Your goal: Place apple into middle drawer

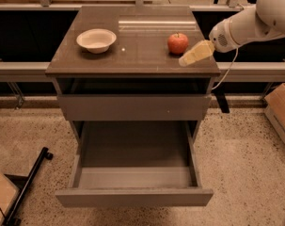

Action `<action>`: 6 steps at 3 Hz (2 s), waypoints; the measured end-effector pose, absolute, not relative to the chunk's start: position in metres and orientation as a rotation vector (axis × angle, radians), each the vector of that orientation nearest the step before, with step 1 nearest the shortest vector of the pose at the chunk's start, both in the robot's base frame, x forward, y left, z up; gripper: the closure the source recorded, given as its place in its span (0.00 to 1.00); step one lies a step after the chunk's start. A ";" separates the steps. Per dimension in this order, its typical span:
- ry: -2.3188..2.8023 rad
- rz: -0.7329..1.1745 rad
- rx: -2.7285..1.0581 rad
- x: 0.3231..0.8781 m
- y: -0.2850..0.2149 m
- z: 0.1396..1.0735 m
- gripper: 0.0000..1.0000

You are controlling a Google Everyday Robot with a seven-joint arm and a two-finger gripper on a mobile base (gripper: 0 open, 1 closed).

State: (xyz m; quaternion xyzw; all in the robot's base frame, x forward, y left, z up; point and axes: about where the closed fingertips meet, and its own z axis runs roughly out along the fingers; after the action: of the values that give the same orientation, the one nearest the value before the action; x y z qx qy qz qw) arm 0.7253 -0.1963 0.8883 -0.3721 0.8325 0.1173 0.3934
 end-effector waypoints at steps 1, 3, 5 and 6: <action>2.077 0.283 -0.918 0.739 -0.204 0.904 0.00; 2.071 0.308 -0.723 0.771 -0.171 0.877 0.00; 2.032 0.302 -0.576 0.828 -0.146 0.858 0.00; 2.046 0.325 -0.530 0.840 -0.142 0.843 0.18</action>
Offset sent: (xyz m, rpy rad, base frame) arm 0.0296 0.0197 -0.0178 0.1608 -0.0414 -0.2350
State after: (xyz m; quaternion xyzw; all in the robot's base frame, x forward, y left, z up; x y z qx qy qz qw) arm 0.8398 -0.1416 0.8428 -0.2174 0.8389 0.1332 0.4808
